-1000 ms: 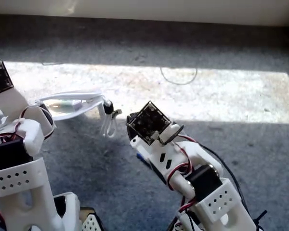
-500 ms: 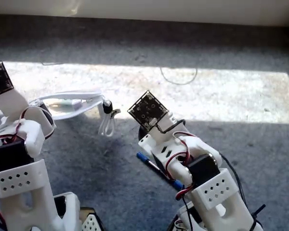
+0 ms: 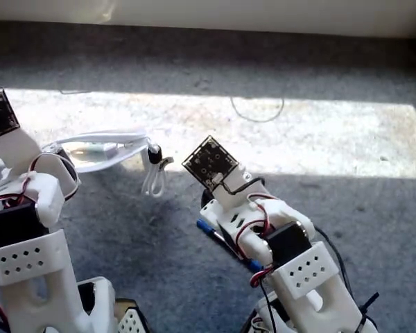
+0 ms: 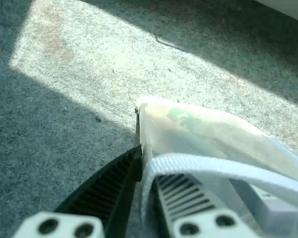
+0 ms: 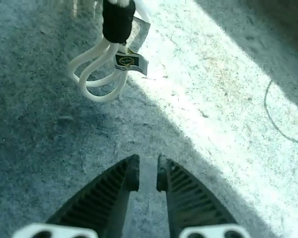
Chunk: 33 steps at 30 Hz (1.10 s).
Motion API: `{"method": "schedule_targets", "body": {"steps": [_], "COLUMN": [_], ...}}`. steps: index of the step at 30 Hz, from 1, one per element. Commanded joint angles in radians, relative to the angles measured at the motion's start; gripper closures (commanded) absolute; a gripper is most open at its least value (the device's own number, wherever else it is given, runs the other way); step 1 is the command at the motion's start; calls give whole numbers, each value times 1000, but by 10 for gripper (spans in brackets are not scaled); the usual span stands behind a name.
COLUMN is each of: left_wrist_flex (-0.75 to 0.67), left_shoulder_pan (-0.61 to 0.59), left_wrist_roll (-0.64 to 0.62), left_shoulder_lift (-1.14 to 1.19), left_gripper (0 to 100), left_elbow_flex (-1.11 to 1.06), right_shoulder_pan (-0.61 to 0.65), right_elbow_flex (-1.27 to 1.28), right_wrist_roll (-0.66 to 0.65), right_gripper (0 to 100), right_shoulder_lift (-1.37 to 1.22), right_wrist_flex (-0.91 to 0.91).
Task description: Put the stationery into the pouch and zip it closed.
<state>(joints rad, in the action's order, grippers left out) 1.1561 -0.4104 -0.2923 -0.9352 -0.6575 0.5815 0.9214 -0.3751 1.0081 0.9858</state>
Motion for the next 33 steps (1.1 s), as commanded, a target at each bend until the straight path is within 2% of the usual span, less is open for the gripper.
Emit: {"method": "schedule_targets", "body": {"steps": [1,8,17,21,27,33], "left_wrist_flex": [-23,-21,-21,-21,-21,-25], "left_shoulder_pan": [-10,-13,-13,-13,-12,-12], "left_wrist_roll": [-8,-8,-8,-8,-8,-8], "left_shoulder_lift": [-24,-24,-24,-24,-24,-24], "left_gripper": [992,992,992,992,992,992], "left_elbow_flex": [10,10,12,12,10,8], "right_shoulder_pan": [-13,-10,151,151,151,150], "right_elbow_flex": [15,120,194,252,260,248], "right_wrist_roll": [8,2,5,3,2,2], "right_gripper": [871,868,868,868,868,868], "right_shoulder_lift": [-8,-8,-8,-8,-18,-213], "right_wrist_flex": [1,1,-44,-125,-139,-142]}}
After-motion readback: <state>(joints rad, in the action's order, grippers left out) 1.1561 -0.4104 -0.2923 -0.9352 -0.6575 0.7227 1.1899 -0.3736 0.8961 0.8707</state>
